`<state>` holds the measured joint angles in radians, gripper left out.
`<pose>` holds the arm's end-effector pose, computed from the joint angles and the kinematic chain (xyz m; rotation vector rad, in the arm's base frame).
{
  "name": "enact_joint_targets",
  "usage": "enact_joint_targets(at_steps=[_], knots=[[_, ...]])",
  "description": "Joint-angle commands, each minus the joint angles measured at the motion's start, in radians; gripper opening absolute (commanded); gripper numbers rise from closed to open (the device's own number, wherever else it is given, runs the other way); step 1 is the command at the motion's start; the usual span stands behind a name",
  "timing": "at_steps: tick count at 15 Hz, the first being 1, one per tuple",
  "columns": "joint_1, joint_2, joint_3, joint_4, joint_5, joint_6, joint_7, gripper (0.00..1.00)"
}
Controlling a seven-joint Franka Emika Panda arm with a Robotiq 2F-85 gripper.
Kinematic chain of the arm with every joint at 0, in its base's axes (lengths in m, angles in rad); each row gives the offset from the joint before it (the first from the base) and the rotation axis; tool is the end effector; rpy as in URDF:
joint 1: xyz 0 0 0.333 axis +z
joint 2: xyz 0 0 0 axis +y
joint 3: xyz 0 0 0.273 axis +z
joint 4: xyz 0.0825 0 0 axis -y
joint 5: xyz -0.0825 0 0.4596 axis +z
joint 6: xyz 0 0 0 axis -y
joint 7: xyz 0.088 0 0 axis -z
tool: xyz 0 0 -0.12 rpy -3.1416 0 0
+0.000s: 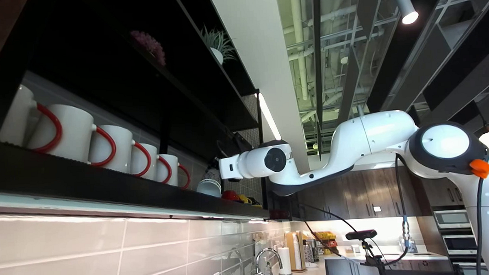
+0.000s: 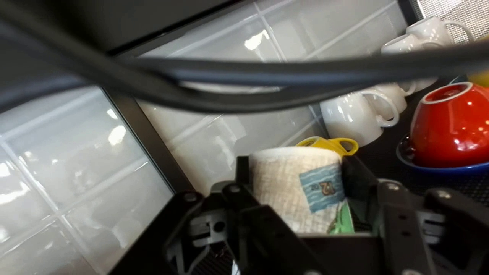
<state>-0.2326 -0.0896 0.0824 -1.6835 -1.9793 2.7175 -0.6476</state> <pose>0.6616 -0.0692 0.6681 0.7282 1.2254 -0.0078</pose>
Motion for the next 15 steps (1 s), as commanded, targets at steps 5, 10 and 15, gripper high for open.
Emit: enact_joint_targets(at_steps=[5, 10, 15], knots=[[0.08, 0.016, -0.037, 0.012, -0.167, -0.046, 0.096, 0.36], [0.124, 0.018, -0.069, 0.005, -0.21, -0.057, 0.102, 0.88], [0.144, 0.018, -0.082, 0.003, -0.208, -0.061, 0.107, 1.0]])
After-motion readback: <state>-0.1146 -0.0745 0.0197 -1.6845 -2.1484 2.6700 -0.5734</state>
